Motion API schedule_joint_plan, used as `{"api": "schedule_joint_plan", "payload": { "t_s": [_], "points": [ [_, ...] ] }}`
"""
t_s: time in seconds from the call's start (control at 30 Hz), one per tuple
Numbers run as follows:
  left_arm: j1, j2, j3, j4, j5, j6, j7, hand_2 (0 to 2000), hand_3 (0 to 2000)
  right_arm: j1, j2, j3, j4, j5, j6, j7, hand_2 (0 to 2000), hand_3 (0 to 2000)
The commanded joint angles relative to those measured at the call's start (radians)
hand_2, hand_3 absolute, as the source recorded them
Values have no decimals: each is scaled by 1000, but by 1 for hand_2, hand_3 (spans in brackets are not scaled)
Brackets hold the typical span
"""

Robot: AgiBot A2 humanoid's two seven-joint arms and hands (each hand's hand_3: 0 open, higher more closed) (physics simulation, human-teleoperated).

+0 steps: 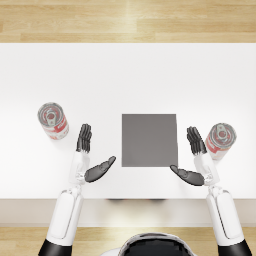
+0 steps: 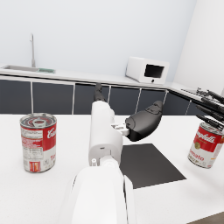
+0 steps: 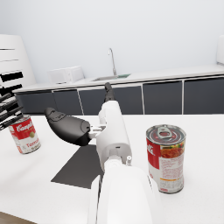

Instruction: Pick up the red can on the left and place it in the middle, then pick up the red can on the right and place it on top of the can in the middle

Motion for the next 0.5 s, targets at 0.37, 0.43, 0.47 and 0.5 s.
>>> {"api": "schedule_joint_plan", "payload": {
  "t_s": [0.37,0.43,0.47,0.5],
  "points": [
    [0,0,0,0,0,0,0,0,0,0,0,0,0,0,0,0,0,0],
    [0,0,0,0,0,0,0,0,0,0,0,0,0,0,0,0,0,0],
    [0,0,0,0,0,0,0,0,0,0,0,0,0,0,0,0,0,0],
    [0,0,0,0,0,0,0,0,0,0,0,0,0,0,0,0,0,0]
  ]
}}
